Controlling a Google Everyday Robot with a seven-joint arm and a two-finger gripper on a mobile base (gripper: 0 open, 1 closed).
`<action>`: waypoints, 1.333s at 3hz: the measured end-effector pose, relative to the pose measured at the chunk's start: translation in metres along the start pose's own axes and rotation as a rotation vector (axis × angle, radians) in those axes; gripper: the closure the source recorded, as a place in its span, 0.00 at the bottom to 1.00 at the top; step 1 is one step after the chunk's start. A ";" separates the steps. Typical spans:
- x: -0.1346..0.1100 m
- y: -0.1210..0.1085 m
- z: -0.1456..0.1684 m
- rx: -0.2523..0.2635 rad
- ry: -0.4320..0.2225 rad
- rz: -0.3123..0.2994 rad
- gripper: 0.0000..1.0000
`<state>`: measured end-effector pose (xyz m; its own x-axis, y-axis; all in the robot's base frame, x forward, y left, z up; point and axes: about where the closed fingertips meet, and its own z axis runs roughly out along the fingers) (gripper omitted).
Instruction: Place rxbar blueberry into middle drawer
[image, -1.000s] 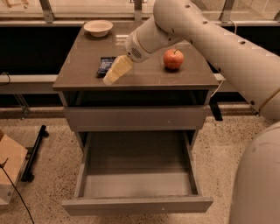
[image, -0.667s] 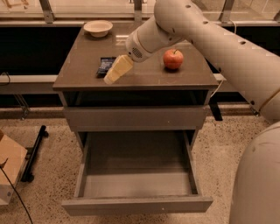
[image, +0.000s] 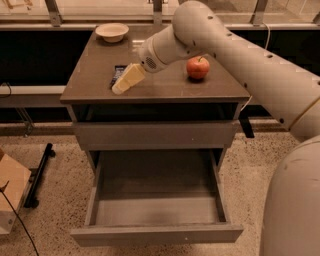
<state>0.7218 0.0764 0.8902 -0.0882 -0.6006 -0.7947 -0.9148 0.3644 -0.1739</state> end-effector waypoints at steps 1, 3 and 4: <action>-0.003 -0.009 0.019 0.012 -0.050 0.018 0.00; -0.001 -0.020 0.057 0.006 -0.129 0.090 0.00; -0.002 -0.023 0.074 -0.017 -0.156 0.106 0.00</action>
Offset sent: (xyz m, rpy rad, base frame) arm 0.0476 0.0294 -0.0314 0.1901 0.0094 -0.0683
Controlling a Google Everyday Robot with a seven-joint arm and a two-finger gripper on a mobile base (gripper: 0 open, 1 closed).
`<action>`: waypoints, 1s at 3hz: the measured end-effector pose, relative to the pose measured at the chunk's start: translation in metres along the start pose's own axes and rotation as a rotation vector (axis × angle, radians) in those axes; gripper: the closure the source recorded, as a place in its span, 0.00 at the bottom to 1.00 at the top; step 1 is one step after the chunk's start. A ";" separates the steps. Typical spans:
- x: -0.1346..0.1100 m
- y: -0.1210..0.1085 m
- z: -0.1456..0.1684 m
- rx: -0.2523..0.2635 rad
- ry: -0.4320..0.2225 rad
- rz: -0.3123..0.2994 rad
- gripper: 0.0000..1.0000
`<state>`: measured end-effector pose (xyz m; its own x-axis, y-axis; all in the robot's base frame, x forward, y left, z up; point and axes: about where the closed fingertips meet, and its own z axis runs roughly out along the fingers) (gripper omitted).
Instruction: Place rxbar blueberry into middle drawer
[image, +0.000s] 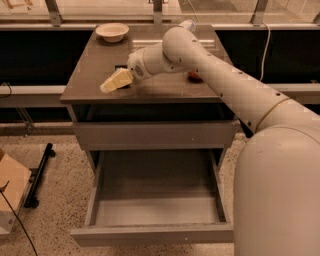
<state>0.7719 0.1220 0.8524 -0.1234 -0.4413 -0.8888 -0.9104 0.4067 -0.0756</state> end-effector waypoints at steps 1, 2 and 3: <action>0.002 -0.003 0.016 -0.024 -0.015 0.015 0.00; 0.008 -0.006 0.031 -0.048 -0.018 0.037 0.00; 0.018 -0.009 0.039 -0.055 -0.011 0.066 0.00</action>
Offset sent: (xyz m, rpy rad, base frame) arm 0.0267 0.0224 -0.0296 0.0533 0.0663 0.0341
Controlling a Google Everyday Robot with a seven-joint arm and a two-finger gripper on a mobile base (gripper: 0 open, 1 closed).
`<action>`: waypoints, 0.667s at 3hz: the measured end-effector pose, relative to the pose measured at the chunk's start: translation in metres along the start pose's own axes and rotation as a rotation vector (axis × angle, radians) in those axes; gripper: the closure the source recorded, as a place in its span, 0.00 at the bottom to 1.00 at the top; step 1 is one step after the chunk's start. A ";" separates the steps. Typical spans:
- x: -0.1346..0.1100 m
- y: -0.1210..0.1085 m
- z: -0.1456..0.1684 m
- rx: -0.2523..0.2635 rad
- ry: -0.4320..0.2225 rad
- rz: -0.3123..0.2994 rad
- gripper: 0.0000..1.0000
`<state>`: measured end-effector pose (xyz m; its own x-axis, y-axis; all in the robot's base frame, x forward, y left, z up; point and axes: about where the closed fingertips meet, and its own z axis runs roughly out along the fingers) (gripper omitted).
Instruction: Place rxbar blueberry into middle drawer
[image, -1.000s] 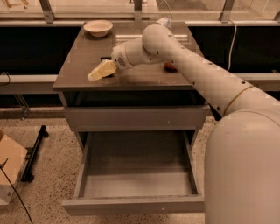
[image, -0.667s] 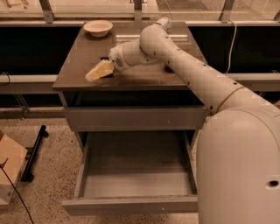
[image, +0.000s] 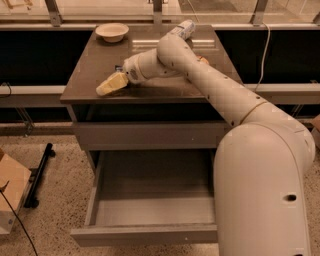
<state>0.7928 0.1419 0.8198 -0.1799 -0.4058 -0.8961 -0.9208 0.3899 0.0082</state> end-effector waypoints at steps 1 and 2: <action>0.007 -0.001 0.000 0.007 0.009 0.015 0.16; 0.011 0.000 -0.004 0.014 0.012 0.020 0.38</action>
Offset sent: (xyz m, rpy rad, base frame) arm -0.0057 -0.0215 -0.0068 -0.0094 0.0116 -0.0420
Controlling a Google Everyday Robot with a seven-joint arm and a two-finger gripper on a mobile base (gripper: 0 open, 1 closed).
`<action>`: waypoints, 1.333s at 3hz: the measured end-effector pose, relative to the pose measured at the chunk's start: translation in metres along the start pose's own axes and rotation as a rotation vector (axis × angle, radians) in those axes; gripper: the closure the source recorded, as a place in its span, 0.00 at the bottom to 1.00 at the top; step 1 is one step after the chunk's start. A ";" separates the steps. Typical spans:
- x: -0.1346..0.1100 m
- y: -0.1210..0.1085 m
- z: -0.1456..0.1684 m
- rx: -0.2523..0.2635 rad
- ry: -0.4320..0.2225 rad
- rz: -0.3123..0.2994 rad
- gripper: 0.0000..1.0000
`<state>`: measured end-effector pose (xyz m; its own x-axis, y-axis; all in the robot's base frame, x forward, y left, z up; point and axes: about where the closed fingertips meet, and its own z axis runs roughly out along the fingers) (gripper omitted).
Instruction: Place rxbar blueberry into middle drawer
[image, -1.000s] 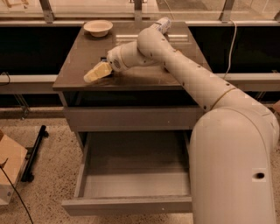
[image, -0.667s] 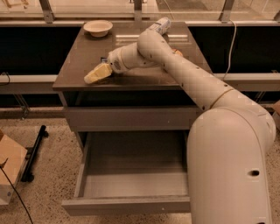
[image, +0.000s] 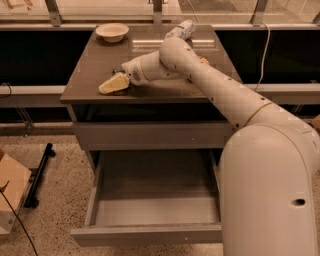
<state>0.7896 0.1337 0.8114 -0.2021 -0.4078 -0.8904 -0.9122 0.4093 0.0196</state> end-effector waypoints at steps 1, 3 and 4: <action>-0.002 0.000 -0.001 0.000 0.000 0.000 0.61; -0.007 0.000 -0.004 0.000 0.000 0.000 1.00; -0.007 0.000 -0.004 0.000 0.000 0.000 1.00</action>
Offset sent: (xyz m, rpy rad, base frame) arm -0.0580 -0.0255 0.0416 0.0828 -0.0352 -0.0056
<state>0.7894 0.1335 0.8191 -0.2021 -0.4076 -0.8905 -0.9121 0.4095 0.0196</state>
